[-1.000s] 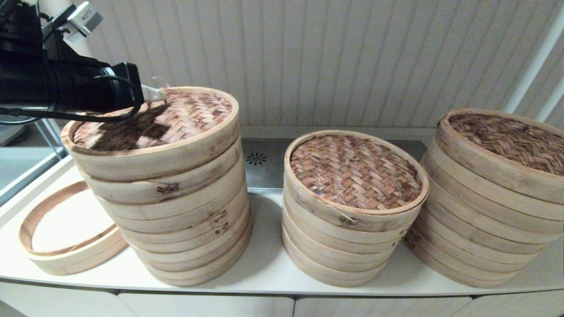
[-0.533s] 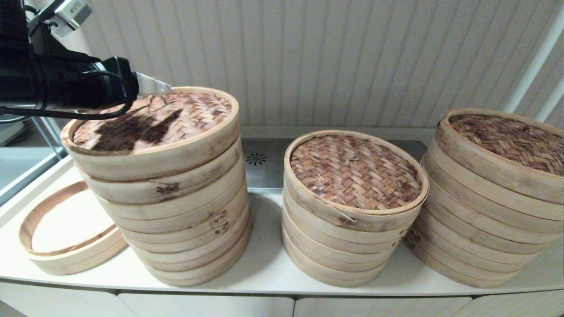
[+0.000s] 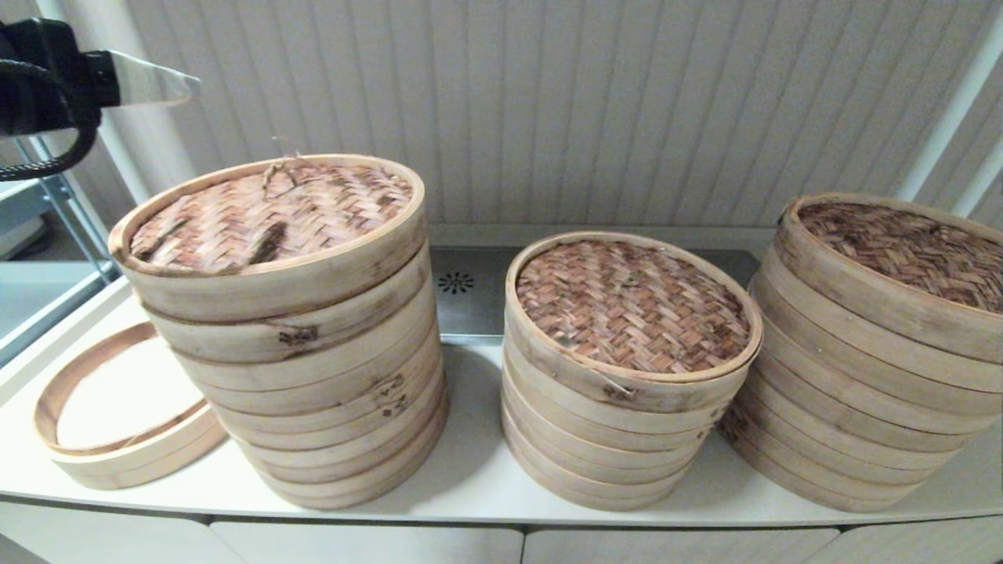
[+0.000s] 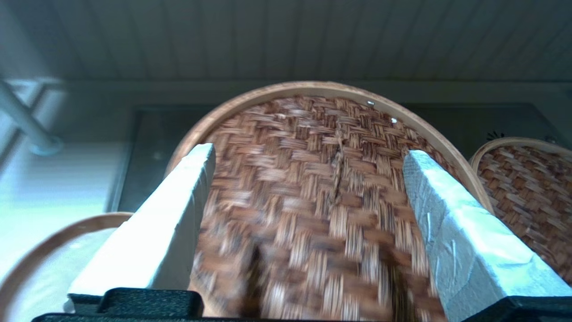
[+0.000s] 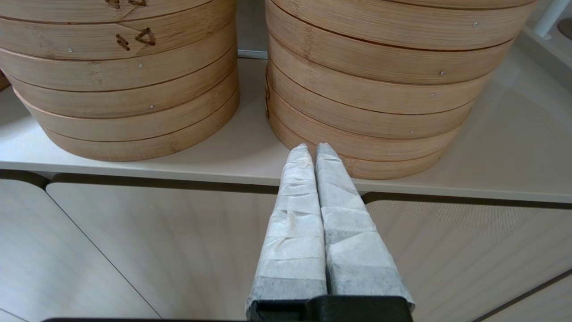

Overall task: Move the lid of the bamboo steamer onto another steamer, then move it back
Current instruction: Pick up the steamer

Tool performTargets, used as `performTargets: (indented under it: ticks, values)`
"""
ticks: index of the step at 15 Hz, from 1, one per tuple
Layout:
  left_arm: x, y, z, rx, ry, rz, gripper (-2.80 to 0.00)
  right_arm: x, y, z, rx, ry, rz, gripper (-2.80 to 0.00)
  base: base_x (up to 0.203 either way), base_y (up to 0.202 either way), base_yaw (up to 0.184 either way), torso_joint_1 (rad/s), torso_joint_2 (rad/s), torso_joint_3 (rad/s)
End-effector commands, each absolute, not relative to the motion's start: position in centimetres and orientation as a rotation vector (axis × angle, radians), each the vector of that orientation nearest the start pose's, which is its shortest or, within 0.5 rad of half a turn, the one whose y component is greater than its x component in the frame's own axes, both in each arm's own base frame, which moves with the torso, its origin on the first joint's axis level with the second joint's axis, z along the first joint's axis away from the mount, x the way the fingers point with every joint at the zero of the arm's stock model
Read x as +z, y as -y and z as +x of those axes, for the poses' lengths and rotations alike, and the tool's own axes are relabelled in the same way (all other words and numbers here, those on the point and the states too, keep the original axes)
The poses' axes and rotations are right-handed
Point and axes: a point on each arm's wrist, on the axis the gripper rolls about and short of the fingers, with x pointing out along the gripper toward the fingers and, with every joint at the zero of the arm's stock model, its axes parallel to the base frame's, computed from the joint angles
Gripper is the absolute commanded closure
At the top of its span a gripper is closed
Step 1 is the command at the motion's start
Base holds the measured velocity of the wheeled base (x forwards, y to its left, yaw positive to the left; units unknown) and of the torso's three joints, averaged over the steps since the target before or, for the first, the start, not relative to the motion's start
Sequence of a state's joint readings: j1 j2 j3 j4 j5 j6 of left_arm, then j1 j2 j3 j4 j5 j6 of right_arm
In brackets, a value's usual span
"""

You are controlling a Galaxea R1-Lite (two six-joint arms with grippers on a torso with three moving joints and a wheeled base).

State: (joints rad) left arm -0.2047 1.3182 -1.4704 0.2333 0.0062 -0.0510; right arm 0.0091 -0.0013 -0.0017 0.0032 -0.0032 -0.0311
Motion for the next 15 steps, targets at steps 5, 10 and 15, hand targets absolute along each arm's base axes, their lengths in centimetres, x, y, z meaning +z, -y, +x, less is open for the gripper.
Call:
performTargets:
  ticks: [5, 10, 15]
  values:
    - [38.1, 0.4, 9.6, -0.04, 0.028, -0.012, -2.8, 7.6, 0.0, -2.3, 0.006, 0.0, -0.032, 0.0, 0.0, 0.0, 0.0, 0.0, 0.0, 0.0]
    - [35.9, 0.0, 7.2, -0.006, 0.012, -0.012, 0.0, 7.6, 0.0, -2.3, 0.006, 0.0, -0.031, 0.0, 0.0, 0.0, 0.0, 0.0, 0.0, 0.0]
    - [31.1, 0.0, 3.2, -0.018, -0.014, -0.013, 0.0, 7.6, 0.0, -2.3, 0.006, 0.0, -0.031, 0.0, 0.0, 0.0, 0.0, 0.0, 0.0, 0.0]
